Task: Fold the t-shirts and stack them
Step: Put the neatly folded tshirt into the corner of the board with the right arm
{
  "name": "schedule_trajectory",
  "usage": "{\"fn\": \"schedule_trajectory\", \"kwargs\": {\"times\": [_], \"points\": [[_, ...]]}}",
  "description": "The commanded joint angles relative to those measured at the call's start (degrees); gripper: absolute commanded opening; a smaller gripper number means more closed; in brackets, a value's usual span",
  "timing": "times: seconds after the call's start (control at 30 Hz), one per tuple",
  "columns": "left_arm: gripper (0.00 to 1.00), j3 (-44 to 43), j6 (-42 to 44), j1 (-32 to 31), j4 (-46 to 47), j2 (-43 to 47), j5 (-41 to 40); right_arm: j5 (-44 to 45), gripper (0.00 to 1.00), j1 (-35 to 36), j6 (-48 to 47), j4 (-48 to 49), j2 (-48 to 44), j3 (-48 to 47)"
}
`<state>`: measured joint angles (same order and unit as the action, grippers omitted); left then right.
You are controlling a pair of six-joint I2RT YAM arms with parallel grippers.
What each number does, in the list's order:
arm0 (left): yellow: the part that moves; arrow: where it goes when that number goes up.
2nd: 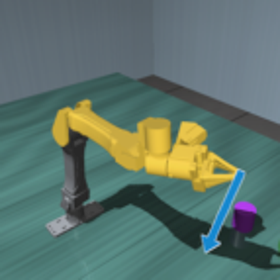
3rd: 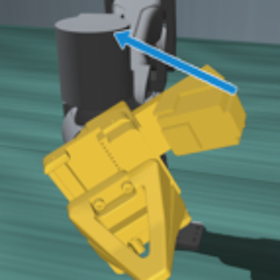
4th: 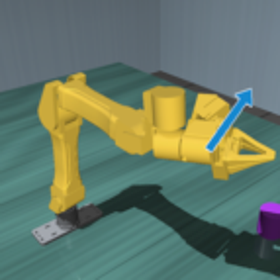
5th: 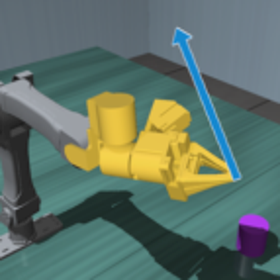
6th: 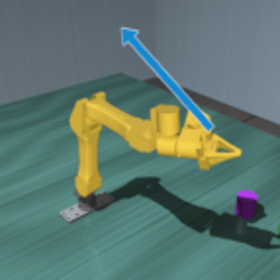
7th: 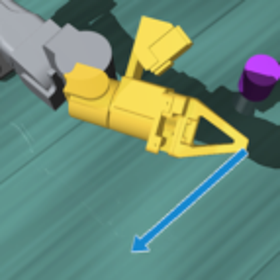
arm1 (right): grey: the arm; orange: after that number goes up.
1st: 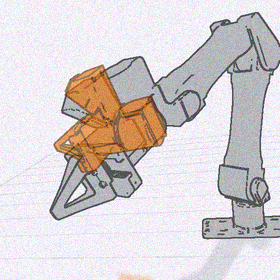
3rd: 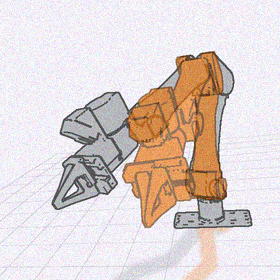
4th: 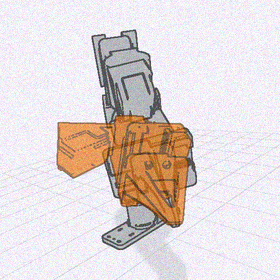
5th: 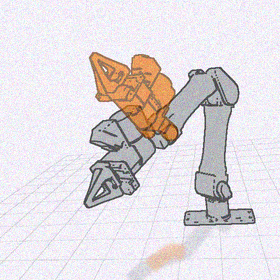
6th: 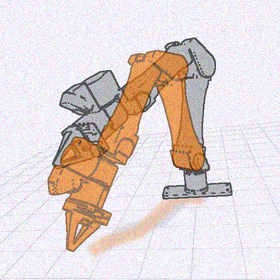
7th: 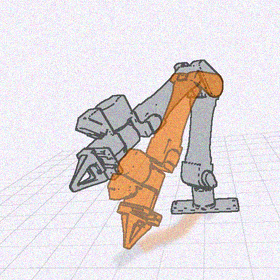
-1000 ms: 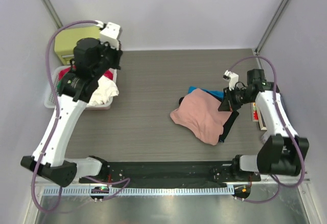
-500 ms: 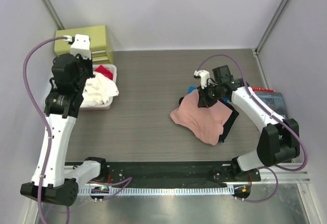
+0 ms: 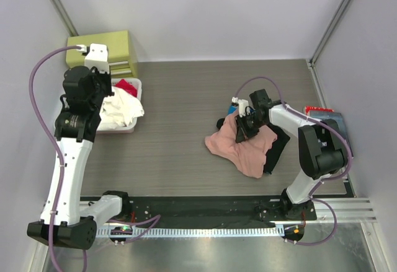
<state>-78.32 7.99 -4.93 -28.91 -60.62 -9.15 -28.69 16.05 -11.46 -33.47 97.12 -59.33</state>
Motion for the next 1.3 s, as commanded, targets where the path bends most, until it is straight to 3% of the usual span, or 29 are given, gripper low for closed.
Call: {"fn": "schedule_trajectory", "kwargs": {"times": [0.0,0.23,0.37,0.57,0.77,1.07,1.27], "points": [[0.0,0.45,-0.43,0.8,2.98,-0.02,1.58,4.52,0.01,0.65,-0.49,3.77,-0.16,1.41],[0.0,2.38,-1.66,0.89,2.98,-1.87,3.87,1.97,0.01,0.65,0.83,-4.39,-16.41,-8.94],[0.0,2.83,-2.1,0.89,3.07,-2.66,4.84,3.46,0.01,0.73,-0.57,-10.81,-19.86,-13.35],[0.0,2.12,-1.84,0.97,3.07,-2.75,4.49,8.65,0.01,-0.14,-3.83,-11.53,-20.84,-5.98],[0.0,2.47,-2.19,0.97,3.15,-3.28,5.01,4.17,0.01,-7.96,-6.2,-9.95,-18.82,3.59],[0.0,1.95,-1.75,0.89,2.89,-3.72,4.67,3.2,0.01,-9.2,-4.88,-8.36,-9.85,1.41],[0.0,3.26,-1.57,0.89,3.15,-3.63,4.66,3.28,0.01,-9.2,-3.83,-8.01,-19.57,-2.0]]}}
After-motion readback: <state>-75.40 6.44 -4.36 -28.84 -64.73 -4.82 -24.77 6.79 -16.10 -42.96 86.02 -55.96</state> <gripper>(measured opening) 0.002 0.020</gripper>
